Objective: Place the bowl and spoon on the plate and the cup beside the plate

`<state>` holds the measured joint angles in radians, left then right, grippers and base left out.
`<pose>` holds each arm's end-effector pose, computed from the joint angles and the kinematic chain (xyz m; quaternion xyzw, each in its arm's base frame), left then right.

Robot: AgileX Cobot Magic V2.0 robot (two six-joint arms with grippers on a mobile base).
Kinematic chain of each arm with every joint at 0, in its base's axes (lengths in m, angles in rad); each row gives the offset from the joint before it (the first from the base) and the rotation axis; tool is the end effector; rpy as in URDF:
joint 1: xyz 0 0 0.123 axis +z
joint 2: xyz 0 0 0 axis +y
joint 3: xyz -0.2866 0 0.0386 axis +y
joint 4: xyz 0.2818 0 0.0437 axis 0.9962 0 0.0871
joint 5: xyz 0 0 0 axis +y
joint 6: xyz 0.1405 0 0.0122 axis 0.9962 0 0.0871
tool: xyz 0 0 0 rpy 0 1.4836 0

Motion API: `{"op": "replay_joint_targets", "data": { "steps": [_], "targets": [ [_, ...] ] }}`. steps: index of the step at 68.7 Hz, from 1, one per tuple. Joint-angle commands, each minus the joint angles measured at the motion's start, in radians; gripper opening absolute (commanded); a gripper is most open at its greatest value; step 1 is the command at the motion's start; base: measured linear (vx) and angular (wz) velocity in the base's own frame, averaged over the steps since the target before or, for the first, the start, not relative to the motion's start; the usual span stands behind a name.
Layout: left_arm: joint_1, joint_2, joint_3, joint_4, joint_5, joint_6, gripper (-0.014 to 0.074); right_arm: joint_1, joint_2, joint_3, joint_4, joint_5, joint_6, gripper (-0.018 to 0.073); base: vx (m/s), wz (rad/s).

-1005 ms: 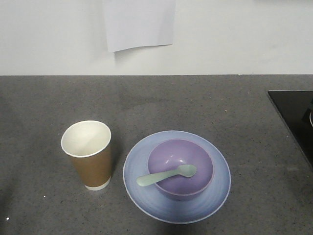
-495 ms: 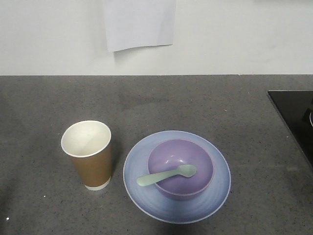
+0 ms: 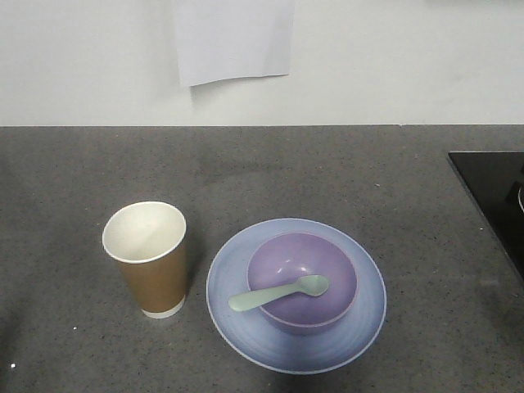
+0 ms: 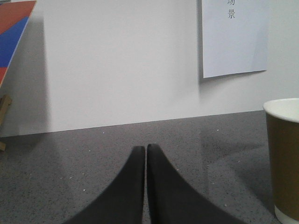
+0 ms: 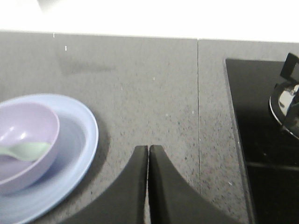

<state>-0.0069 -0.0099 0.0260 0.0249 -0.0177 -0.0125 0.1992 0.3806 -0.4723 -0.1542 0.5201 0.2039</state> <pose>0.1360 -0.0010 0.2103 0.0067 0.6750 0.0019 0.7378 0.1566 0.0206 0.2882 -0.0306 0.8145 0.0467 0.5774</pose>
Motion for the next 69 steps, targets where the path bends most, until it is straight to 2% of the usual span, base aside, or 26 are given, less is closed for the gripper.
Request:
{"op": "replay_joint_targets", "data": {
  "steps": [1, 14, 37, 58, 69],
  "targets": [
    [0.003, -0.015, -0.009, -0.003, -0.076, -0.011, -0.0006, -0.042, -0.052, 0.056, 0.021, -0.184, -0.026, -0.0011, 0.0, 0.0],
    [0.003, -0.015, -0.009, -0.003, -0.076, -0.011, -0.0006, -0.098, -0.193, 0.194, 0.064, -0.282, -0.086, -0.0011, 0.0, 0.0],
    [0.003, -0.015, -0.009, -0.003, -0.076, -0.011, -0.0006, -0.099, -0.402, 0.355, 0.067, -0.335, -0.1, -0.0011, 0.0, 0.0],
    [0.003, -0.015, -0.009, -0.003, -0.076, -0.011, -0.0006, -0.105, -0.402, 0.501, 0.072, -0.566, -0.095, -0.0011, 0.0, 0.0],
    [0.003, -0.015, -0.009, -0.003, -0.076, -0.011, -0.0006, -0.105, -0.402, 0.504, 0.079, -0.562, -0.104, -0.0011, 0.0, 0.0]
  ]
}}
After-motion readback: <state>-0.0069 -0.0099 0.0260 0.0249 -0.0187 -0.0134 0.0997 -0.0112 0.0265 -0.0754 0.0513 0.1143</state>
